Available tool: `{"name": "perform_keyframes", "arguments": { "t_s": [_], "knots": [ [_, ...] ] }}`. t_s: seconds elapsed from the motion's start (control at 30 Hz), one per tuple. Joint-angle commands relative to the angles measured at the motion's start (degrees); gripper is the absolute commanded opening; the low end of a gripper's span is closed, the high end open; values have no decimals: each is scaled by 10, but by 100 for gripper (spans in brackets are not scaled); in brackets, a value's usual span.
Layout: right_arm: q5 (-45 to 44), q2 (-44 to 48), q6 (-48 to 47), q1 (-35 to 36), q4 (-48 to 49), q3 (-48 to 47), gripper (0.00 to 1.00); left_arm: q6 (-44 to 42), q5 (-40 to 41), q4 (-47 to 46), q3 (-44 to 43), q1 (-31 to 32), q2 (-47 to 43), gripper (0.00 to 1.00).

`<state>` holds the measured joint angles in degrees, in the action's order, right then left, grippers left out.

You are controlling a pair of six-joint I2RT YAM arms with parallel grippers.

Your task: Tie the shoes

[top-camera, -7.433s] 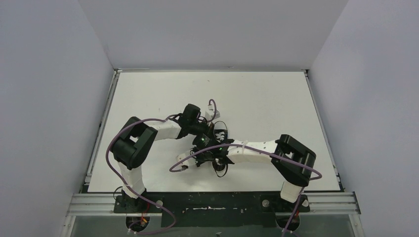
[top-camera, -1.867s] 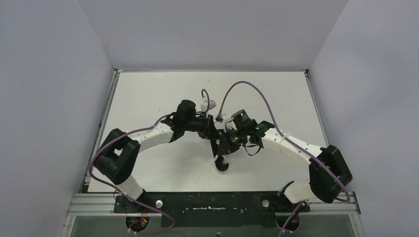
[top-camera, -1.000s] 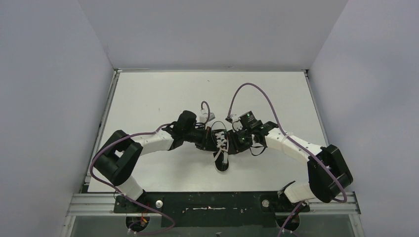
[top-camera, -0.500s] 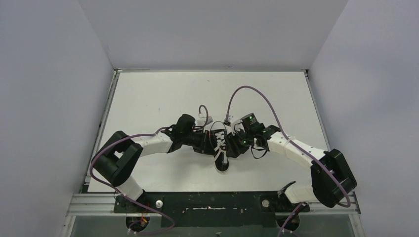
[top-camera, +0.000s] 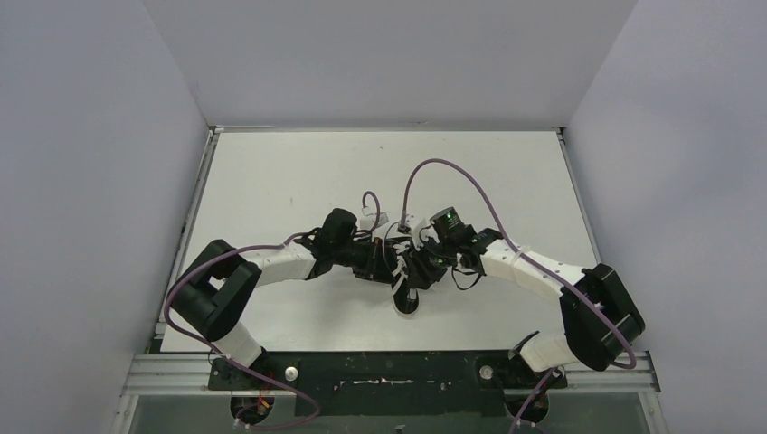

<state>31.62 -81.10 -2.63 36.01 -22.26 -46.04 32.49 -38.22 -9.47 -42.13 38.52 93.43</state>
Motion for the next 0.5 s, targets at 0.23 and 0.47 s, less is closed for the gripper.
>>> {"name": "perform_keyframes", "arguments": {
  "t_s": [0.23,0.47],
  "knots": [
    [-23,-8,-11,15,45,-23,26,2,-9,-9,-12,-2,-20,0],
    [-58,21,-1,17,55,-20,29,-5,-13,3,-13,-2,-22,0]
  ]
}}
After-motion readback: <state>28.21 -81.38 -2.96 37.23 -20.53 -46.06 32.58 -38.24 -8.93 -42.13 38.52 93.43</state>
